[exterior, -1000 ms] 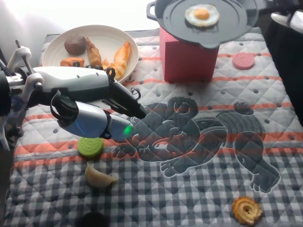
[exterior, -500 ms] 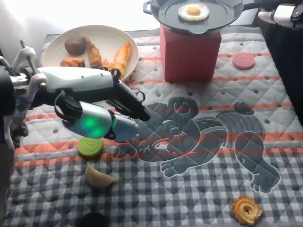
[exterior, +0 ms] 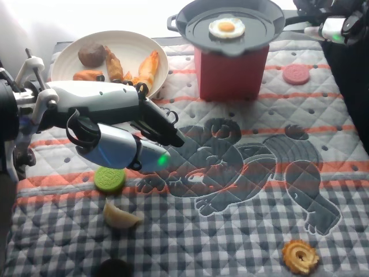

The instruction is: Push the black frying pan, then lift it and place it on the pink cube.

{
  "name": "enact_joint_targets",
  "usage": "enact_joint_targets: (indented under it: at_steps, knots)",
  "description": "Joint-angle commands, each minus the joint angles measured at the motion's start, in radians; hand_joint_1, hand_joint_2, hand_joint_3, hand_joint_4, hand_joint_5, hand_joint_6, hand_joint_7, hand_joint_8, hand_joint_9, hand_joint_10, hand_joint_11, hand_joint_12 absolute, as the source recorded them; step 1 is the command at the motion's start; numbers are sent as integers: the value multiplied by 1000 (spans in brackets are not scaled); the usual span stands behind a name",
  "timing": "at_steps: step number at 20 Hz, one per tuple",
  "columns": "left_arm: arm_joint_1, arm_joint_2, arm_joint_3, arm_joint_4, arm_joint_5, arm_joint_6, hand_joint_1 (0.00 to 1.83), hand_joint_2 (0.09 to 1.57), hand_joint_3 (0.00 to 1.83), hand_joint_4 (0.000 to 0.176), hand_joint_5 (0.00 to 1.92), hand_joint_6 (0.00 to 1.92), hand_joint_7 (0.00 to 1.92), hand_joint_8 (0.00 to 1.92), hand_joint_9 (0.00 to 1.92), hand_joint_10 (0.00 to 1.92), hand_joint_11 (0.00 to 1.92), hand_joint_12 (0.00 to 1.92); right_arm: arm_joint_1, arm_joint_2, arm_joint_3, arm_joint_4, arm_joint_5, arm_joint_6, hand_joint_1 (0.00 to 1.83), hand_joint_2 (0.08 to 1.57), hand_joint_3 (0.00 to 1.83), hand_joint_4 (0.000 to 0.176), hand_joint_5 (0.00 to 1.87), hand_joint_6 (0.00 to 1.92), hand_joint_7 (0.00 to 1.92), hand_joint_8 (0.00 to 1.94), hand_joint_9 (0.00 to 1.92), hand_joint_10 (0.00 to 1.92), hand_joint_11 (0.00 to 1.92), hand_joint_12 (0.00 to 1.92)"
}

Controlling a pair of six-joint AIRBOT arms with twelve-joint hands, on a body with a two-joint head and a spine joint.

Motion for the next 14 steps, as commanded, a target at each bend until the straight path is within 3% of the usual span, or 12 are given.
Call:
enact_joint_targets:
  at_steps: [1, 2, 3, 4, 5, 6, 7, 8, 10, 12, 13, 14]
  knots:
    - [-13, 1, 1, -26, -56, -4, 345, 1264, 1, 0, 617, 0, 635, 0, 588, 0, 0, 756, 17, 6, -4, -1, 103, -15, 1048, 1357, 65, 0, 461, 1699, 612, 1751, 703, 1921, 839, 1921]
    - [-13, 1, 1, -28, -56, -4, 370, 1252, 0, 0, 626, 2, 648, 3, 605, 5, 0, 776, 17, 6, -9, 0, 99, -31, 990, 1419, 31, 13, 396, 1810, 517, 1782, 486, 1843, 614, 1921]
    - [-12, 1, 2, -32, -56, -4, 366, 1252, 0, 0, 628, 3, 654, 4, 616, 8, 0, 785, 17, 6, -13, 0, 94, -44, 890, 1427, 9, 0, 430, 1788, 198, 1547, 323, 1745, 425, 1921]
    - [-11, 1, 2, -35, -57, -4, 384, 1250, 0, 0, 624, 1, 653, 3, 614, 5, 0, 773, 17, 6, -18, 1, 92, -54, 1040, 1323, 0, 5, 110, 1427, 89, 1265, 183, 1603, 220, 1864]
    - [-10, 1, 2, -36, -57, -4, 408, 1247, 0, 0, 623, 0, 655, 2, 607, 2, 0, 769, 17, 6, -23, 5, 92, -61, 1010, 1305, 0, 43, 21, 1105, 17, 1164, 36, 1502, 43, 1860]
    - [-10, 1, 2, -37, -57, -4, 404, 1245, 0, 0, 624, 1, 660, 2, 615, 3, 0, 802, 17, 10, -29, 8, 92, -69, 982, 1294, 0, 64, 3, 881, 3, 1095, 6, 1405, 8, 1856]
    - [-10, 1, 2, -38, -57, -4, 377, 1253, 1, 0, 611, 0, 645, 1, 599, 1, 0, 773, 16, 17, -38, 12, 92, -83, 880, 1288, 0, 90, 0, 586, 0, 778, 0, 1142, 1, 1865]
    - [-9, 2, 2, -40, -57, -4, 378, 1260, 2, 0, 610, 0, 634, 1, 578, 1, 0, 732, 16, 24, -51, 24, 90, -114, 900, 1279, 0, 86, 1, 407, 0, 601, 0, 1041, 0, 1802]
    - [-7, 3, 2, -43, -57, -4, 390, 1254, 0, 0, 618, 3, 646, 5, 596, 9, 0, 731, 12, 39, -71, 39, 88, -154, 807, 1283, 0, 131, 1, 185, 0, 352, 0, 806, 0, 1589]
    - [-5, 4, 2, -47, -57, -4, 380, 1257, 1, 0, 618, 2, 653, 5, 598, 7, 0, 737, 2, 57, -88, 38, 88, -154, 808, 1267, 0, 126, 25, 110, 44, 240, 0, 718, 0, 1399]
    - [-5, 4, 2, -48, -57, -4, 377, 1263, 2, 0, 607, 1, 636, 2, 576, 2, 0, 717, -4, 67, -98, 38, 89, -154, 740, 1255, 0, 138, 29, 74, 82, 165, 0, 729, 0, 1342]
    - [-4, 4, 2, -49, -57, -4, 382, 1264, 2, 0, 607, 1, 634, 1, 573, 1, 0, 696, -9, 76, -108, 38, 89, -154, 777, 1255, 0, 126, 13, 36, 73, 102, 0, 623, 0, 1113]
